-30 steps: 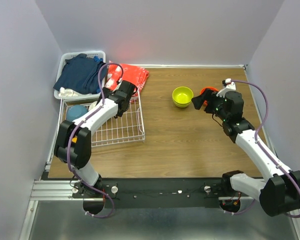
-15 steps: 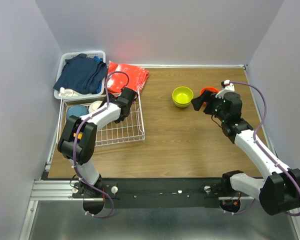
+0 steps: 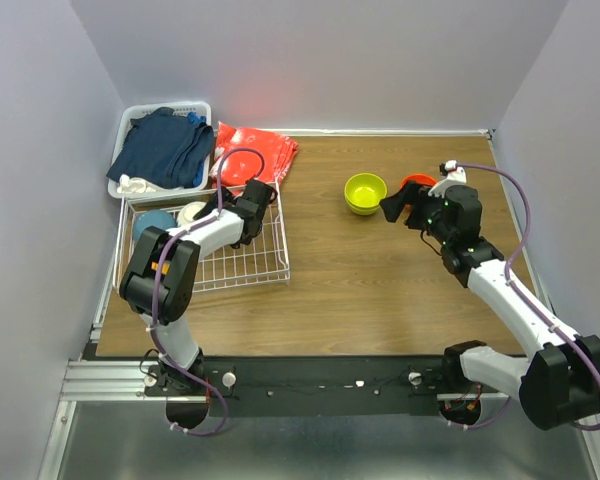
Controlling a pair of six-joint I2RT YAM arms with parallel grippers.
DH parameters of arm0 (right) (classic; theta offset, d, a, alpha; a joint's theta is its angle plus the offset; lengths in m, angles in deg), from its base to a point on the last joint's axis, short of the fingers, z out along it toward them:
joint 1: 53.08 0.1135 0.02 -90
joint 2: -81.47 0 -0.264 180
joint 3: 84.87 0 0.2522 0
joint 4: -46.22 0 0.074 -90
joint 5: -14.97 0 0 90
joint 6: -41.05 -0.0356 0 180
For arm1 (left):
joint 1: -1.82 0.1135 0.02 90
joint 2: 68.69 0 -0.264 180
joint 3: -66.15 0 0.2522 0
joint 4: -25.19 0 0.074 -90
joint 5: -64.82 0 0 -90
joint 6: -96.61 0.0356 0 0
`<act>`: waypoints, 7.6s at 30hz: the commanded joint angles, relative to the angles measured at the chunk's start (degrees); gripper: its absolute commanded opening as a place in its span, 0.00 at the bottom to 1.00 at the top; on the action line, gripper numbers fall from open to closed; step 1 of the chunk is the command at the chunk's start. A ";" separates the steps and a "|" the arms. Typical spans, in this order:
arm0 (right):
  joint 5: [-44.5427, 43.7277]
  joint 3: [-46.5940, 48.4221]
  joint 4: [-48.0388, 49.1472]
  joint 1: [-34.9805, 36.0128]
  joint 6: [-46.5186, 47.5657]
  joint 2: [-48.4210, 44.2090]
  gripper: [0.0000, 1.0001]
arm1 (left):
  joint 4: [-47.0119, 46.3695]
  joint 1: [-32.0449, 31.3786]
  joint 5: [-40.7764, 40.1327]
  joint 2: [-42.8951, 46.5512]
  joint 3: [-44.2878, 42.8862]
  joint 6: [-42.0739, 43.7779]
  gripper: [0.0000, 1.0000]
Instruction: Unload the bowls from the dish rack
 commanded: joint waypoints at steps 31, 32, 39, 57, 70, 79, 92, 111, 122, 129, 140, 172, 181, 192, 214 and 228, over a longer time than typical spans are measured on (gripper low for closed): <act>-0.87 -1.02 2.43 0.94 0.71 1.53 0.98 | 6.15 -9.37 -7.58 -0.44 0.63 -3.70 0.40; -0.86 -1.02 2.43 0.94 0.63 1.79 0.98 | 6.16 -9.37 -7.58 0.17 0.62 -3.87 0.39; -0.51 -0.49 2.16 0.86 0.80 2.68 0.98 | 5.63 -9.37 -5.56 3.17 0.80 -4.05 0.27; 19.43 2.06 4.45 0.94 3.09 8.82 0.97 | 7.91 -1.28 9.91 15.38 -2.01 -12.31 0.03; 29.37 2.94 7.87 1.29 0.81 11.99 0.97 | 5.19 6.27 18.35 26.63 -1.40 -20.31 0.00; 32.27 4.96 7.79 2.08 -0.60 13.57 0.97 | 3.26 8.21 23.35 31.11 -0.78 -23.65 0.00; 37.01 10.22 13.85 8.05 -7.89 21.65 0.97 | -0.34 10.94 34.42 37.62 -0.08 -31.72 0.00; 42.03 23.67 29.31 14.56 -22.22 38.00 0.96 | -14.49 11.11 59.04 43.77 3.43 -50.27 0.00; 43.08 31.06 33.63 17.46 -26.27 47.23 0.84 | -28.29 10.67 68.27 44.92 10.64 -62.93 0.00; 44.05 32.47 35.30 18.43 -27.59 49.52 0.48 | -30.05 9.88 68.54 45.09 13.10 -64.17 0.00; 35.10 31.50 13.27 18.43 -11.00 40.74 0.01 | -23.75 9.79 66.26 46.41 14.25 -55.57 0.63; 3.10 18.15 -38.09 -23.05 -5.44 20.95 0.01 | -8.17 4.70 22.31 71.28 20.40 -22.68 0.99; -4.37 15.07 -35.20 -24.02 -6.40 26.22 0.04 | -8.17 3.64 21.52 71.90 20.75 -22.07 0.99; -6.40 14.63 -31.24 -24.02 -6.49 30.98 0.28 | -8.34 3.64 21.78 71.55 21.02 -21.80 0.99; 11.50 3.65 -14.10 -24.02 -4.65 1.62 1.00 | -4.40 3.64 21.09 57.24 17.42 -22.68 0.99; 13.73 -2.69 -6.36 -7.52 -2.28 3.91 1.00 | 11.53 10.31 10.88 37.72 10.29 -26.46 0.99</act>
